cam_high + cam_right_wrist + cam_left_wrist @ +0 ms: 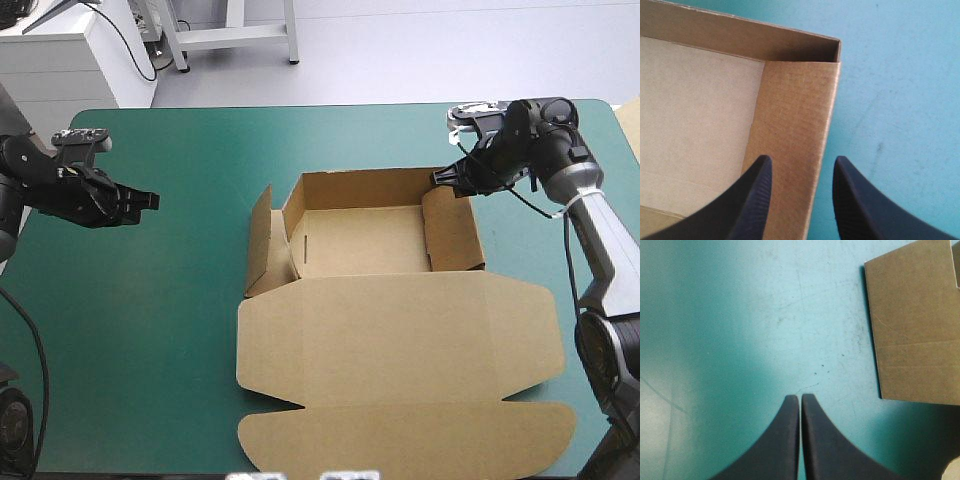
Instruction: Fold the box
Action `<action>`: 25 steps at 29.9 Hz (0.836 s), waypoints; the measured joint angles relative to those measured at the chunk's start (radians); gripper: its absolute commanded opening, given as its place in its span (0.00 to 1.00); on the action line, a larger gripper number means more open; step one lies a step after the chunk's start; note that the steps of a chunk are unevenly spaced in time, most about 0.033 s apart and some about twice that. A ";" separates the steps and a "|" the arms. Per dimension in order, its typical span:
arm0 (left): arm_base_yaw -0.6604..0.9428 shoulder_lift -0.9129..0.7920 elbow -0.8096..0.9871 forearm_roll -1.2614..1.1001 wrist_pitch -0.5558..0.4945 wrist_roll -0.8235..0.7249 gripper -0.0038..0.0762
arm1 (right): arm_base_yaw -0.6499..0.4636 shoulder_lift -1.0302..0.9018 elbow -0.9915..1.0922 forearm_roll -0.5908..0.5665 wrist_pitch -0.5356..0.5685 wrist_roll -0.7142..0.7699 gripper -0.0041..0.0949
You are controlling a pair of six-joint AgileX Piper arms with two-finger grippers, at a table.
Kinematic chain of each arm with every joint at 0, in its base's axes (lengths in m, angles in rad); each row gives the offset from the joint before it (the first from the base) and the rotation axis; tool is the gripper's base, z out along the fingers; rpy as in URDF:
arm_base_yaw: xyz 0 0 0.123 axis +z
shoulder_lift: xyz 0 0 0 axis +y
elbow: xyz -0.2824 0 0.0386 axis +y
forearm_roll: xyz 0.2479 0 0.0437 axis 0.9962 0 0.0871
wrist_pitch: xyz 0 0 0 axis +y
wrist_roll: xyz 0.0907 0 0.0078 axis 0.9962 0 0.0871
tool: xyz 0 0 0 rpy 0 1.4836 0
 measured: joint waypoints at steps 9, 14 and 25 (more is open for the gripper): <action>0.000 0.000 0.000 0.001 0.000 0.005 0.04 | 0.000 0.001 -0.003 -0.046 0.056 0.000 0.42; 0.000 0.000 0.000 0.003 0.001 0.005 0.04 | 0.000 0.035 -0.003 -0.037 0.066 -0.001 0.42; 0.000 0.000 0.000 0.003 0.001 0.047 0.04 | 0.000 0.156 -0.003 0.023 0.065 -0.031 0.42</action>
